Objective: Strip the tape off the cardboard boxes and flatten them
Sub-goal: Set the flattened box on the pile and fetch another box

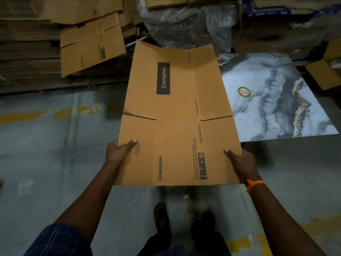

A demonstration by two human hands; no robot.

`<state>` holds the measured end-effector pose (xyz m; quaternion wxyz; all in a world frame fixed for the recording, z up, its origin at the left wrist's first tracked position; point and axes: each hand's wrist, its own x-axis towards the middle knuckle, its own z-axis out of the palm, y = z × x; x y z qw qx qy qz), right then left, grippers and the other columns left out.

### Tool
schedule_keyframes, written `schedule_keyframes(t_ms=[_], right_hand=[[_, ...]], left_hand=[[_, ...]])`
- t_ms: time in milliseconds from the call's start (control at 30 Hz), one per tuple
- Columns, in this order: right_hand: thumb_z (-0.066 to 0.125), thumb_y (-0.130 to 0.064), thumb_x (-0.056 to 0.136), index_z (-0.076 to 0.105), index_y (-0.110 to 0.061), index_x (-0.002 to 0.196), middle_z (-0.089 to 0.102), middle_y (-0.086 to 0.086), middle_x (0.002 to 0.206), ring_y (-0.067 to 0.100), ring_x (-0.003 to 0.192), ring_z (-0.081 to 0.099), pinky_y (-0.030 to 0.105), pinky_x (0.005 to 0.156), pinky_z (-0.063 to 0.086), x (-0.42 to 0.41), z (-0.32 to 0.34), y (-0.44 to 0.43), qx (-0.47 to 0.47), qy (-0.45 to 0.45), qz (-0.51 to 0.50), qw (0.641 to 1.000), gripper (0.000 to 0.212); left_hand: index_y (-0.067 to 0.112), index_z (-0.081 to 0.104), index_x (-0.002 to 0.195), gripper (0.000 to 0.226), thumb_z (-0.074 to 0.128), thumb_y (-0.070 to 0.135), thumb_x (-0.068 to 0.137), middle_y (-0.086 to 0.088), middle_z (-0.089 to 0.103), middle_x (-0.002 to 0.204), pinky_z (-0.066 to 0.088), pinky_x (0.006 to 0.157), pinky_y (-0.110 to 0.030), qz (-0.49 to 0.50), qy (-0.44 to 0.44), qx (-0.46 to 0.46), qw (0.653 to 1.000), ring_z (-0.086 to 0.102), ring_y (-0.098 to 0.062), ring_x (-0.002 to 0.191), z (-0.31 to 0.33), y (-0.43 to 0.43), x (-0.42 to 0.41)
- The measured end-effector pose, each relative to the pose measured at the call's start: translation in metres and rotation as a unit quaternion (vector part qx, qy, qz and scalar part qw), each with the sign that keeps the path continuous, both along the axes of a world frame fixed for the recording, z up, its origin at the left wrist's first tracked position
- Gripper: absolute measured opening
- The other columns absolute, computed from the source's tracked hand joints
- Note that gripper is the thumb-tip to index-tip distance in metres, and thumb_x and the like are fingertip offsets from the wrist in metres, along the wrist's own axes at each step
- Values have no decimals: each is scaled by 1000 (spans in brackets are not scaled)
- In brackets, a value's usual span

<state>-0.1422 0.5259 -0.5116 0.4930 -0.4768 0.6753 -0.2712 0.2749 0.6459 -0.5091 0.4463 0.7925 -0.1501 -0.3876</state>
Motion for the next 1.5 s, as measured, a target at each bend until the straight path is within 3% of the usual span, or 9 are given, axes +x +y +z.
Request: schedule_keyframes(t_ms=[133,333,500,733,933,1100,1233,1433,1500], right_hand=[[80,-34,84,70,-14,109,74,8,103,24,91,71,49,85,59,22,30,30,-25,1,15,1000,34],[82,-37,82,74,-15,97,75,3,90,15,80,72,33,70,60,85,73,52,-68,-16,66,995,28],[81,-39,82,72,-17,98,74,1,92,14,81,70,32,71,58,155,90,55,-77,-57,104,990,29],[83,-39,81,74,-16,93,76,0,91,16,80,73,30,67,59,262,87,55,-54,-76,124,988,27],[82,-37,82,71,-13,91,75,6,92,21,80,72,35,71,60,389,72,-8,-41,-58,118,990,28],[82,-41,81,69,-19,84,74,7,92,25,86,71,48,83,60,482,68,-65,-32,-37,108,993,26],[83,-41,79,76,-6,98,77,9,91,30,87,74,46,81,61,530,64,-112,-9,-54,64,996,40],[78,-30,86,74,-5,91,73,8,90,26,83,69,36,74,54,609,59,-222,10,-73,5,997,26],[75,-27,89,70,-7,82,71,9,91,24,80,66,35,71,52,639,54,-269,5,-79,-6,997,22]], left_hand=[[9,77,103,37,87,34,78,-9,76,94,58,77,-37,32,-6,-9,999,72,-25,84,25,57,13],[8,72,85,43,88,46,73,-7,72,81,56,65,-37,72,-57,-24,996,70,-23,79,66,123,63],[6,75,107,46,86,39,76,-14,77,93,63,78,-50,134,-59,-61,987,75,-32,83,109,161,108],[10,75,104,46,87,43,74,-10,78,93,61,82,-54,164,-44,-48,984,75,-32,85,110,182,203],[18,70,84,24,86,34,77,-9,75,88,61,81,-46,165,-47,-49,984,73,-31,84,93,117,323],[16,69,82,30,89,36,74,-11,74,89,60,81,-47,159,-34,-38,986,72,-31,82,98,49,430],[6,75,95,61,93,49,56,-12,77,90,62,78,-52,144,-16,-22,989,74,-32,79,97,-10,496],[8,75,98,63,90,53,57,-9,78,90,61,81,-52,113,2,-24,993,75,-31,81,77,-142,589],[9,77,94,51,88,50,65,-8,78,87,61,83,-52,105,10,-20,994,75,-30,81,66,-195,623]])
